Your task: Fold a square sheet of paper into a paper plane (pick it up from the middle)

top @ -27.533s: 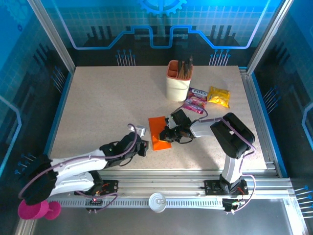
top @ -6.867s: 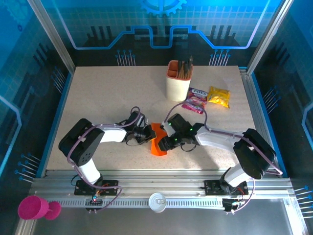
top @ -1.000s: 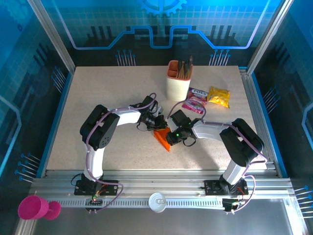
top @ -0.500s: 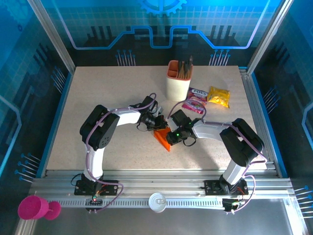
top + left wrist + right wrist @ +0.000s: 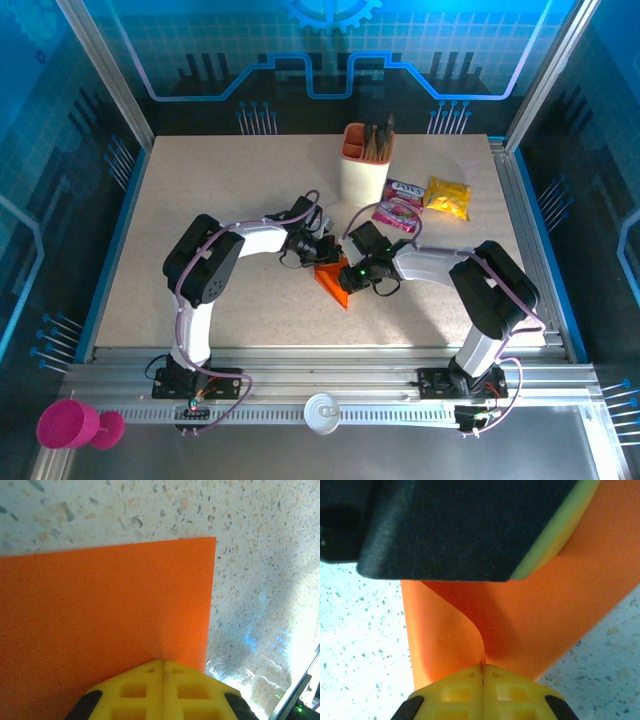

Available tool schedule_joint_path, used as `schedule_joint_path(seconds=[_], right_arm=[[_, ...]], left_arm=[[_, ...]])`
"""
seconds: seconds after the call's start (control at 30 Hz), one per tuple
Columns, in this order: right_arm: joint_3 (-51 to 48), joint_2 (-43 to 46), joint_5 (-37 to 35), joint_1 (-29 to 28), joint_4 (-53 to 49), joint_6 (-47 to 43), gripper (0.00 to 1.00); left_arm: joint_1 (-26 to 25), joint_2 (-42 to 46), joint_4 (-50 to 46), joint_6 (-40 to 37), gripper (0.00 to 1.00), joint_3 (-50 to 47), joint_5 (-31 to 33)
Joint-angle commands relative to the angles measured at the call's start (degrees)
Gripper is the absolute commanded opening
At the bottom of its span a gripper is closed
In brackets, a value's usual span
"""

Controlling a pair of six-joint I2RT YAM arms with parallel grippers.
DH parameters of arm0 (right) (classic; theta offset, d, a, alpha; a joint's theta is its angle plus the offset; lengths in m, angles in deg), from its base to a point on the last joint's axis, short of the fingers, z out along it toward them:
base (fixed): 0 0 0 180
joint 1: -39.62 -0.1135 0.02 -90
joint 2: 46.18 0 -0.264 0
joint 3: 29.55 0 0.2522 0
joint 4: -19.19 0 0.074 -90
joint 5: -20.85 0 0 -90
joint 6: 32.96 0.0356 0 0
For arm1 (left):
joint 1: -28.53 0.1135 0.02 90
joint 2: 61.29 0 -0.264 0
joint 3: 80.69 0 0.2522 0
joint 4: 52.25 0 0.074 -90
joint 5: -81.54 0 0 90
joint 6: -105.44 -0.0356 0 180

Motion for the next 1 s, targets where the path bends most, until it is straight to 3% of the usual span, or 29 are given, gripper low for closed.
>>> schedule_joint_path(seconds=[0.0, 0.6, 0.97], right_arm=[[-2.0, -1.5, 0.9, 0.9, 1.1, 0.9, 0.0], [-4.4, -2.0, 1.0, 1.0, 2.0, 1.0, 0.0], [-2.6, -1.6, 1.8, 1.0, 0.3, 0.4, 0.0]], left_arm=[[0.0, -0.4, -4.1, 1.4, 0.0, 0.7, 2.8], [2.7, 2.3, -5.3, 1.8, 0.09, 5.0, 3.2], [2.6, 0.2, -5.1, 0.8, 0.0, 2.1, 2.6]])
